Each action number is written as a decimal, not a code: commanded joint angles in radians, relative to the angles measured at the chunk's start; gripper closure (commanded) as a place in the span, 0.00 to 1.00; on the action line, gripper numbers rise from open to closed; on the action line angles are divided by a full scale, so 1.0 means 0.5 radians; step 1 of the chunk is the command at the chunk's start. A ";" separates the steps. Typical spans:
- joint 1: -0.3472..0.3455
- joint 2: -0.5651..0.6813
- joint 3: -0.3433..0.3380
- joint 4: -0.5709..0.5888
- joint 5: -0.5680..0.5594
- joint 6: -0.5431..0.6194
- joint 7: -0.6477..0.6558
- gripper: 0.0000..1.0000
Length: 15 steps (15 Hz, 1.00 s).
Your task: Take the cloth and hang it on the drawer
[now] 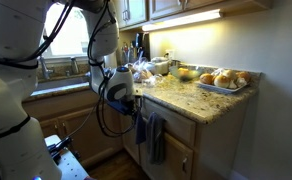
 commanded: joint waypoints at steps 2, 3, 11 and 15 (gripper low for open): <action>-0.102 -0.124 0.103 -0.064 -0.027 -0.077 0.032 0.01; -0.119 -0.133 0.129 -0.065 -0.024 -0.099 0.034 0.01; -0.397 -0.250 0.472 -0.077 0.039 -0.412 0.011 0.00; -0.539 -0.310 0.629 -0.061 0.056 -0.579 -0.016 0.00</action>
